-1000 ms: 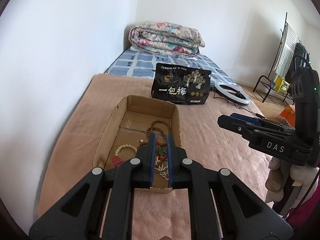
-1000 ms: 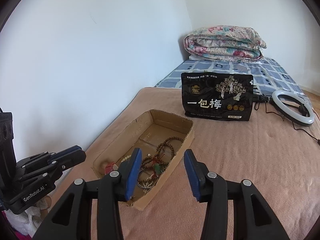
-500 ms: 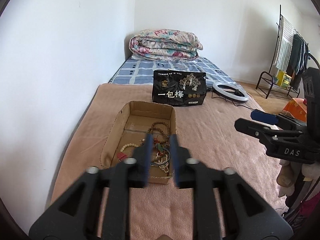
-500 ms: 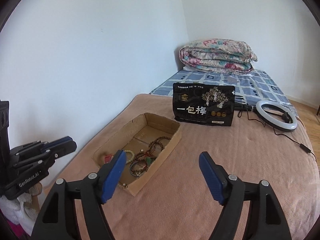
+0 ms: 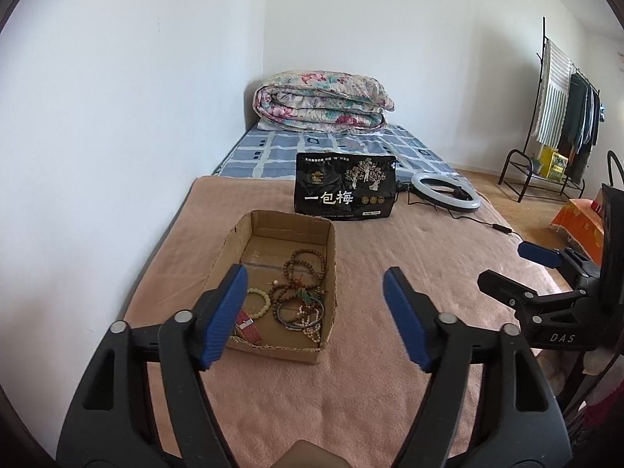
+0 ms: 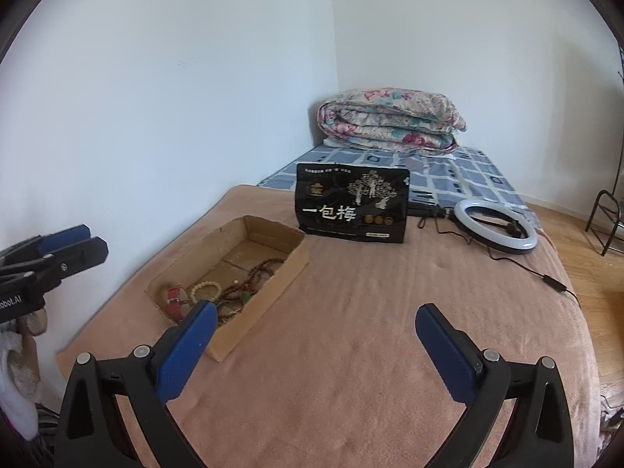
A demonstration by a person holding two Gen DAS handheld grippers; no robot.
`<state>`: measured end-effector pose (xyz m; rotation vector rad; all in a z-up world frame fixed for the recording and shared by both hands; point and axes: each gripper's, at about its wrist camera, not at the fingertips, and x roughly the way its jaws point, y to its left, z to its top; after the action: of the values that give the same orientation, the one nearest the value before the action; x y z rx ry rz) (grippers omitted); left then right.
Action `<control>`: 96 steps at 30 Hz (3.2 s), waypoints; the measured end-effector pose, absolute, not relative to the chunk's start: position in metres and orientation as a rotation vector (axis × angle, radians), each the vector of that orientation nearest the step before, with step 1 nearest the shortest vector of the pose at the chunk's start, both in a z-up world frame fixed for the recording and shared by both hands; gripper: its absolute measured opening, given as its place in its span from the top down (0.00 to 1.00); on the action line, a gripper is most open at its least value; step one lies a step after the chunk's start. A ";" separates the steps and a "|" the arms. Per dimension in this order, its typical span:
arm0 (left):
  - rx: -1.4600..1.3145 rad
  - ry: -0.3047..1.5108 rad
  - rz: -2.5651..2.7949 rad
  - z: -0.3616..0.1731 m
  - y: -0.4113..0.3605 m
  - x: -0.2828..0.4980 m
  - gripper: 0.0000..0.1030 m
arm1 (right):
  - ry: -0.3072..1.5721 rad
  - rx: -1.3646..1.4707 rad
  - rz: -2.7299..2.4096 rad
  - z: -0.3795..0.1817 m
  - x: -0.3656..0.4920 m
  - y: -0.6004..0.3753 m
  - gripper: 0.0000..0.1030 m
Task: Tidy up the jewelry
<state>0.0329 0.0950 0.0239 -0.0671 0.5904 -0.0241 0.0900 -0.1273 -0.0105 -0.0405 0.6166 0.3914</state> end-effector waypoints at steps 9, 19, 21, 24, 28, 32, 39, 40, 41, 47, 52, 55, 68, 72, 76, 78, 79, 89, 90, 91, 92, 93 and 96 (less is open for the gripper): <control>-0.031 0.625 0.022 0.019 0.086 0.035 0.12 | 0.632 -0.014 0.363 -0.018 0.091 -0.132 0.00; 0.004 0.615 0.061 0.018 0.082 0.034 0.04 | 0.650 -0.017 0.353 -0.026 0.091 -0.126 0.00; 0.006 0.610 0.063 0.018 0.081 0.034 0.01 | 0.654 -0.018 0.352 -0.027 0.092 -0.126 0.00; 0.012 0.607 0.059 0.018 0.080 0.033 0.01 | 0.653 -0.005 0.347 -0.027 0.092 -0.127 0.00; 0.009 0.621 0.057 0.016 0.078 0.034 0.01 | 0.656 0.010 0.340 -0.028 0.092 -0.128 0.00; 0.018 0.628 0.054 0.016 0.076 0.034 0.01 | 0.654 0.018 0.337 -0.028 0.091 -0.130 0.00; 0.013 0.629 0.051 0.015 0.076 0.034 0.01 | 0.658 0.014 0.340 -0.029 0.092 -0.130 0.00; 0.012 0.629 0.050 0.015 0.075 0.034 0.01 | 0.657 0.015 0.339 -0.029 0.092 -0.130 0.00; 0.015 0.630 0.051 0.015 0.075 0.035 0.01 | 0.659 0.015 0.340 -0.028 0.092 -0.130 0.00; 0.015 0.628 0.052 0.015 0.076 0.035 0.01 | 0.663 0.017 0.341 -0.027 0.093 -0.130 0.00; 0.014 0.629 0.054 0.015 0.075 0.035 0.01 | 0.665 0.018 0.342 -0.028 0.093 -0.131 0.00; 0.012 0.630 0.051 0.015 0.075 0.035 0.01 | 0.670 0.021 0.341 -0.029 0.093 -0.130 0.00; 0.014 0.629 0.052 0.015 0.076 0.036 0.01 | 0.670 0.022 0.339 -0.030 0.094 -0.128 0.00; 0.012 0.629 0.052 0.015 0.077 0.036 0.01 | 0.669 0.022 0.339 -0.030 0.094 -0.129 0.00; 0.013 0.628 0.052 0.015 0.076 0.035 0.01 | 0.670 0.021 0.341 -0.030 0.094 -0.129 0.00; 0.014 0.629 0.053 0.014 0.076 0.036 0.01 | 0.671 0.020 0.340 -0.031 0.093 -0.128 0.00; 0.014 0.630 0.052 0.015 0.076 0.036 0.01 | 0.672 0.020 0.339 -0.032 0.093 -0.128 0.00; 0.013 0.629 0.052 0.014 0.077 0.036 0.01 | 0.676 0.031 0.332 -0.036 0.090 -0.127 0.00; 0.013 0.629 0.052 0.014 0.077 0.036 0.01 | 0.679 0.035 0.332 -0.037 0.091 -0.127 0.00; 0.013 0.629 0.051 0.015 0.076 0.036 0.01 | 0.683 0.038 0.332 -0.037 0.090 -0.127 0.00; 0.014 0.629 0.052 0.014 0.077 0.036 0.01 | 0.684 0.041 0.332 -0.037 0.091 -0.128 0.00; 0.014 0.629 0.053 0.014 0.077 0.036 0.01 | 0.685 0.043 0.331 -0.037 0.091 -0.128 0.00; 0.014 0.629 0.053 0.014 0.077 0.036 0.01 | 0.683 0.040 0.333 -0.037 0.091 -0.128 0.00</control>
<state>0.0358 0.0765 0.0144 0.0136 0.6291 0.0531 0.0914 -0.1281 -0.0374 0.0395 0.6828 0.3327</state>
